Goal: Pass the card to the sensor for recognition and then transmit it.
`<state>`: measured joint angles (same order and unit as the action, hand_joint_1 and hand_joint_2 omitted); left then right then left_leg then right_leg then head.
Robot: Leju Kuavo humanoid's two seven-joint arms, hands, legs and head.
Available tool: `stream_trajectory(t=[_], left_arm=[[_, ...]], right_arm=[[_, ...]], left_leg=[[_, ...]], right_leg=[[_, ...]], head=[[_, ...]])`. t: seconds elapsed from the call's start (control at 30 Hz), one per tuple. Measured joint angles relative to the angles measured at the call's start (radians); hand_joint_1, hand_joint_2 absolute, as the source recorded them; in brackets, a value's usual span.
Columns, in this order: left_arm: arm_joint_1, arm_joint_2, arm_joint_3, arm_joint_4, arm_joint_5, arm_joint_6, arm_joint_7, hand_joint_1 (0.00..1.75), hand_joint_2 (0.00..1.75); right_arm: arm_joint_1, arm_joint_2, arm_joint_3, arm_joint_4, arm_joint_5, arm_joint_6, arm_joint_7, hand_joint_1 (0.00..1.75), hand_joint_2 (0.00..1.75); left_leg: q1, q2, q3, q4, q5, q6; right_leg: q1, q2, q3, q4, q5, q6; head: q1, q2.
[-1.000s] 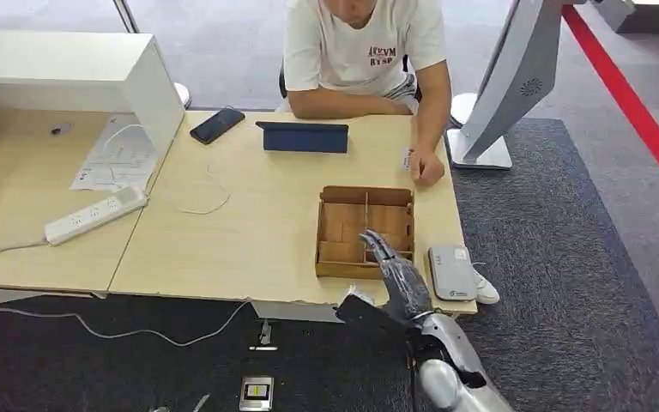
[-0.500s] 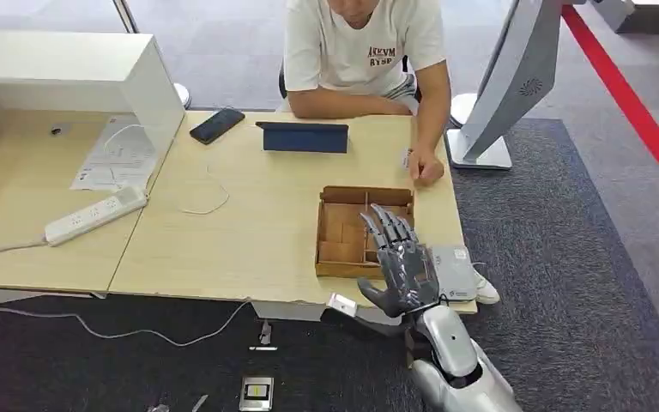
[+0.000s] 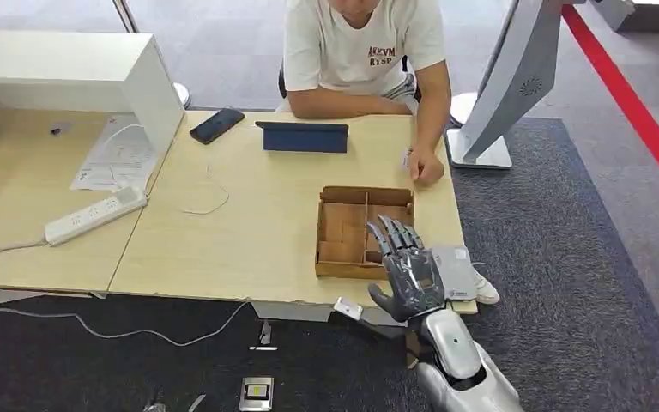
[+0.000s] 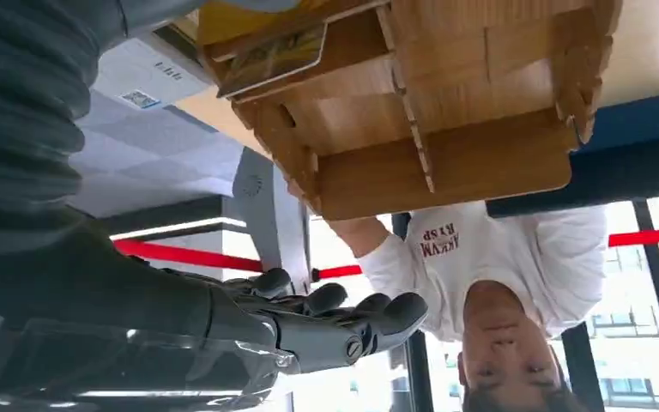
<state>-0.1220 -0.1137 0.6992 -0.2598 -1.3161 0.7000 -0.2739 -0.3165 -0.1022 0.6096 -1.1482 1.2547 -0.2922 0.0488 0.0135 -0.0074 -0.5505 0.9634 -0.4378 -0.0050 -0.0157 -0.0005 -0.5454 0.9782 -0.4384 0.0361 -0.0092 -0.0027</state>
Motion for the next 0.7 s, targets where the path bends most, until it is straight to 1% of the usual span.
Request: stream_trajectory(t=[0.07,0.2,0.37,0.47,0.57,0.7], left_arm=[[0.0,0.002,0.0,0.0,-0.002,0.0,0.0,0.0,1.75],[0.0,0.004,0.0,0.0,0.006,0.0,-0.023,0.0,1.75],[0.0,0.009,0.0,0.001,-0.005,0.0,-0.022,0.0,1.75],[-0.001,0.012,0.0,0.004,0.002,0.0,-0.044,0.0,1.75],[-0.001,0.014,0.0,0.006,0.0,0.0,-0.052,0.0,1.75],[-0.002,0.015,0.0,0.007,-0.001,0.0,-0.054,0.0,1.75]], right_arm=[[0.005,-0.004,-0.007,0.001,0.013,-0.003,0.003,0.0,1.75],[0.011,-0.008,-0.031,0.003,0.039,-0.011,0.011,0.0,1.75],[0.019,-0.009,-0.054,0.006,0.063,-0.021,0.011,0.0,1.75],[0.021,-0.007,-0.07,0.011,0.068,-0.036,0.01,0.0,1.75],[0.008,-0.001,-0.087,0.033,0.061,-0.066,-0.01,0.0,1.75],[-0.029,0.015,-0.106,0.083,0.058,-0.09,-0.033,0.0,1.75]], left_leg=[[0.0,0.0,0.0,0.0,0.0,0.0],[0.0,0.0,0.0,0.0,0.0,0.0],[0.0,0.0,0.0,0.0,0.0,0.0],[0.0,0.0,0.0,0.0,0.0,0.0],[0.0,0.0,0.0,0.0,0.0,0.0],[0.0,0.0,0.0,0.0,0.0,0.0]], right_leg=[[0.0,0.0,0.0,0.0,0.0,0.0],[0.0,0.0,0.0,0.0,0.0,0.0],[0.0,0.0,0.0,0.0,0.0,0.0],[0.0,0.0,0.0,0.0,0.0,0.0],[0.0,0.0,0.0,0.0,0.0,0.0],[0.0,0.0,0.0,0.0,0.0,0.0]], head=[[0.0,0.0],[0.0,0.0],[0.0,0.0],[0.0,0.0],[0.0,0.0],[0.0,0.0]])
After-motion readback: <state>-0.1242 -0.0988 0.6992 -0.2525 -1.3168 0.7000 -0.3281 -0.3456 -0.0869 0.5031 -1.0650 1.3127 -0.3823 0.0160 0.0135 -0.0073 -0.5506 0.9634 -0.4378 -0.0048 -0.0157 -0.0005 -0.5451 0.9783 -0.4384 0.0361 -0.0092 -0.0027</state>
